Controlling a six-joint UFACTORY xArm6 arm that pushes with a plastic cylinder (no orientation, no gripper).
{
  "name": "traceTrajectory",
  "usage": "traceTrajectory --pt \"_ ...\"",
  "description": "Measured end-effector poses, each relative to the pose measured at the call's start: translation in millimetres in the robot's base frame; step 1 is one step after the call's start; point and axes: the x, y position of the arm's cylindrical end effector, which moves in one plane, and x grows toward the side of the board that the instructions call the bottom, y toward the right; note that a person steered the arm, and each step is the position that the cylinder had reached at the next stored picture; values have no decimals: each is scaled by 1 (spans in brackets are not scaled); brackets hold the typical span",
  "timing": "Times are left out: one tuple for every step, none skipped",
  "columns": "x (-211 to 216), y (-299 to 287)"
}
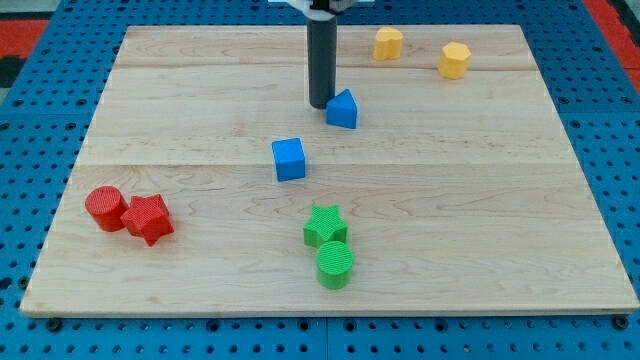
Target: Push the blue cube into the blue triangle
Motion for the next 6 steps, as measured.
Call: traceTrajectory --pt "30 61" --pt "62 85" --pt "73 102" --pt "69 108" --pt "60 59" --pt "25 66"
